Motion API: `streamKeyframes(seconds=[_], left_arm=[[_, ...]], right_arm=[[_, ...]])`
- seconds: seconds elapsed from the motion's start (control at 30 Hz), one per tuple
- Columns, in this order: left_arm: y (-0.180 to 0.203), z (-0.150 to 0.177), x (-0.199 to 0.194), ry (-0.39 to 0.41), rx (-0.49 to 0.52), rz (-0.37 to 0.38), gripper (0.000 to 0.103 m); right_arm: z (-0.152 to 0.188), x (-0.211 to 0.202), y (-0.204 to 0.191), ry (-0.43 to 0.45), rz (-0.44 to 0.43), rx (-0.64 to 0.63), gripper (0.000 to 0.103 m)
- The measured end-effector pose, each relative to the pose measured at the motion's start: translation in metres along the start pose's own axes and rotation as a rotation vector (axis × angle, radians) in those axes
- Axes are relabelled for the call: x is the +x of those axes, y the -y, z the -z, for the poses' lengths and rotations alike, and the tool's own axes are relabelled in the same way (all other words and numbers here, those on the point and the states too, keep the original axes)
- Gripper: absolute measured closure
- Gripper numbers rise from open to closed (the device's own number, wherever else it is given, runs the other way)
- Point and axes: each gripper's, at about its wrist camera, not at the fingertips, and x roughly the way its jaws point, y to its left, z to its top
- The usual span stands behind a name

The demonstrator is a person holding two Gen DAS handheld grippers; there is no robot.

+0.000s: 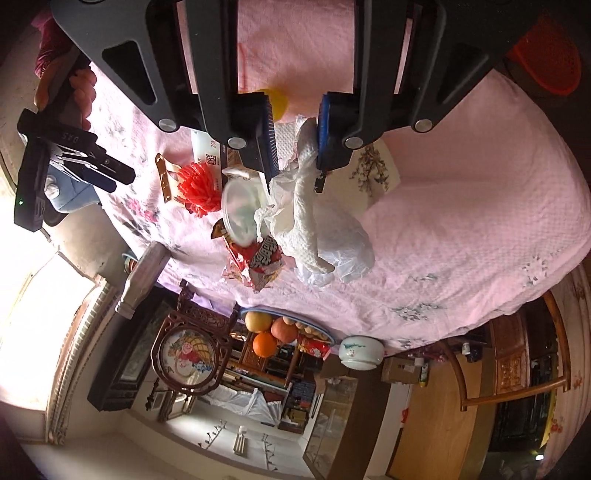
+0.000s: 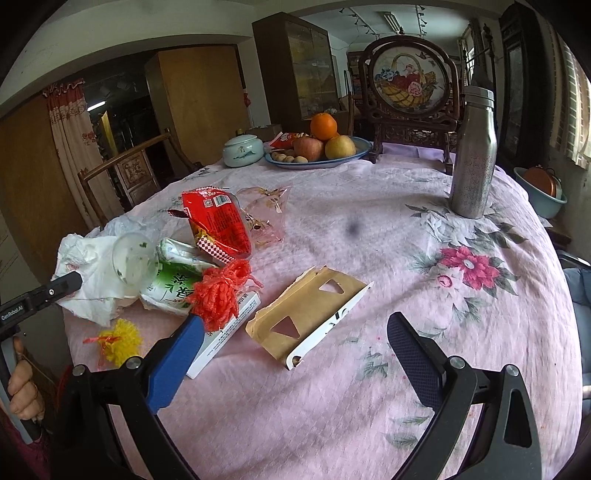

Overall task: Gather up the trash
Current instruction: 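Grasp the white plastic bag with the left tool while the right tool approaches the tan cardboard sleeve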

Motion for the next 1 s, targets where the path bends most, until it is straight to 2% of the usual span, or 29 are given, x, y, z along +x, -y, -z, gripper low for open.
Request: streamKeyframes(seconds=[0.2,0.33,0.5,0.77,0.9,1.0], left_arm=[[-0.021,-0.010,-0.017,0.007,-0.057,0.001,0.083],[-0.024,-0.011,-0.027,0.027,-0.059,0.013,0.083],[-0.032,-0.006,-0.039,0.048,-0.064,-0.019,0.083],[-0.053,-0.002,-0.050,0.066,-0.094,-0.062,0.083],[-0.061,-0.002,-0.055,0.080,-0.107,-0.069,0.083],[-0.066,0.000,-0.060,0.086,-0.115,-0.076,0.083]], right_arm=[[0.003,0.004,-0.005,-0.008,0.000,-0.018,0.005],[0.004,0.005,-0.005,-0.008,0.013,-0.026,0.005],[0.004,0.011,0.001,-0.038,-0.015,0.004,0.005],[0.002,0.025,0.026,-0.108,-0.102,0.162,0.007],[0.001,0.046,0.036,-0.184,-0.177,0.256,0.012],[0.003,0.064,0.035,-0.251,-0.182,0.285,0.014]])
